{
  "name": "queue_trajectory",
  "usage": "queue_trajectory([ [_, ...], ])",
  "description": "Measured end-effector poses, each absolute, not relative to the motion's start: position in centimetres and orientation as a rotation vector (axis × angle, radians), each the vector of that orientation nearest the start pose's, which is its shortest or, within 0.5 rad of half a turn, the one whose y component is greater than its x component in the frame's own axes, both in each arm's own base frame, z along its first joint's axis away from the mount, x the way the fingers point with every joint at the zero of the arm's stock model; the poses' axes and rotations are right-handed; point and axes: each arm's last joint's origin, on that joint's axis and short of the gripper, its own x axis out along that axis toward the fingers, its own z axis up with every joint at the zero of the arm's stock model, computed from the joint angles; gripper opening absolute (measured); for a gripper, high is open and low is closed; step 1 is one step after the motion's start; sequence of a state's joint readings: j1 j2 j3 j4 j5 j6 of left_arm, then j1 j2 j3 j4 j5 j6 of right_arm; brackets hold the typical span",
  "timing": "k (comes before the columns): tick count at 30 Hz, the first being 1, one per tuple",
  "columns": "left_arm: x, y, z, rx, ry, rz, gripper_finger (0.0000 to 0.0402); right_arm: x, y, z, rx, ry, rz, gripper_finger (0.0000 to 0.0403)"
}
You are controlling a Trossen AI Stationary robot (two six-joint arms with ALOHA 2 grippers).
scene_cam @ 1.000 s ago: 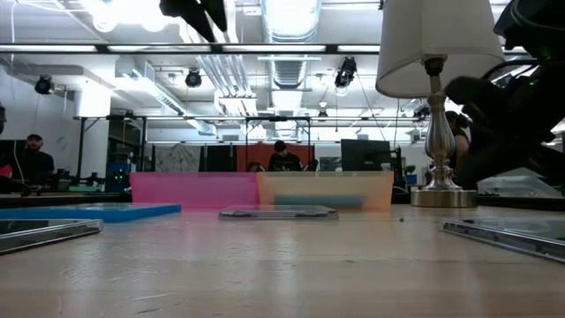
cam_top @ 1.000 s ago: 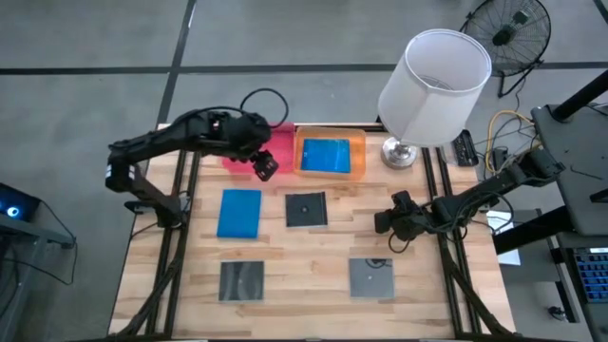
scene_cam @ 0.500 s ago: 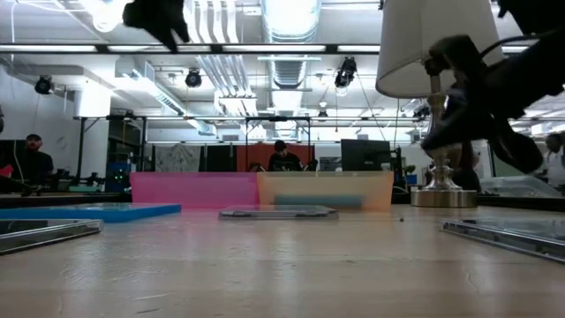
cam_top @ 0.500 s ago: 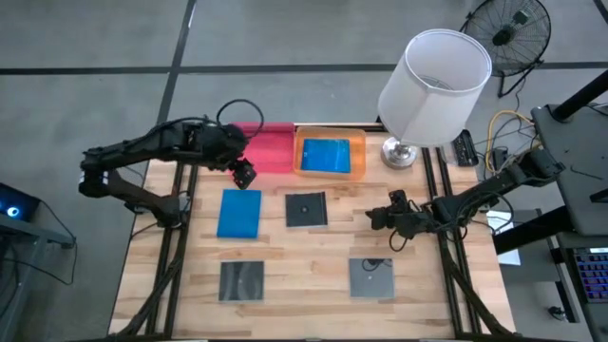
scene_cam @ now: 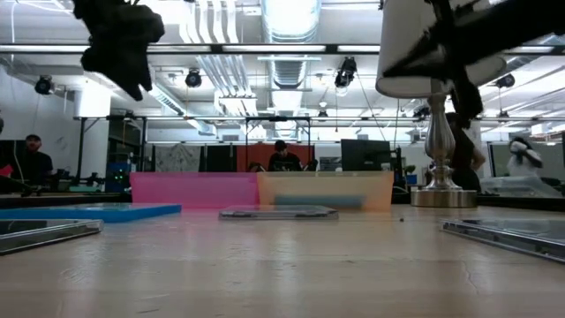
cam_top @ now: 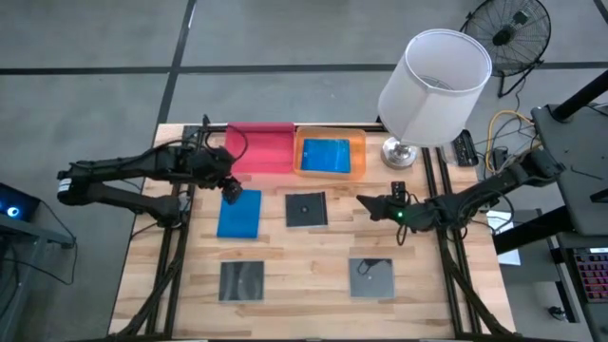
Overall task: Pick & place jewel cases by type
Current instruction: Put the blue CD case into the orange bin
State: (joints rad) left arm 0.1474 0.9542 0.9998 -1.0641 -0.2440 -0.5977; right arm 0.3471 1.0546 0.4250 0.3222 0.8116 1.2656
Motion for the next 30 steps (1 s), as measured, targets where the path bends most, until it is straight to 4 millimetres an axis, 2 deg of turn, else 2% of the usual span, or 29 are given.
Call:
queue_trajectory([
  [4, 15.0, 2.9, 30.2, -0.535, 0.842, 0.635, 0.0203, 21.5, 5.1, 24.3, 0.879, -0.081, -0.524, 0.0009],
  [7, 14.8, 2.8, 30.3, -0.566, 0.751, 0.602, 0.0203, 22.7, 5.2, 26.4, 0.718, -0.074, -0.517, 0.0009],
  [11, 14.9, 2.6, 31.6, -0.572, 0.598, 0.516, 0.0203, 24.4, 5.7, 28.8, 0.549, -0.054, -0.484, 0.0009],
  [18, 15.1, 2.0, 34.0, -0.531, 0.388, 0.283, 0.0203, 27.9, 6.6, 32.8, 0.332, -0.022, -0.287, 0.0009],
  [24, 14.8, 1.8, 34.0, -0.638, 0.387, 0.27, 0.0203, 31.8, 7.0, 35.0, 0.395, -0.004, -0.241, 0.0009],
  [30, 14.5, 1.8, 33.3, -0.768, 0.447, 0.325, 0.0203, 36.6, 7.0, 34.5, 0.461, 0.143, -0.309, 0.0009],
])
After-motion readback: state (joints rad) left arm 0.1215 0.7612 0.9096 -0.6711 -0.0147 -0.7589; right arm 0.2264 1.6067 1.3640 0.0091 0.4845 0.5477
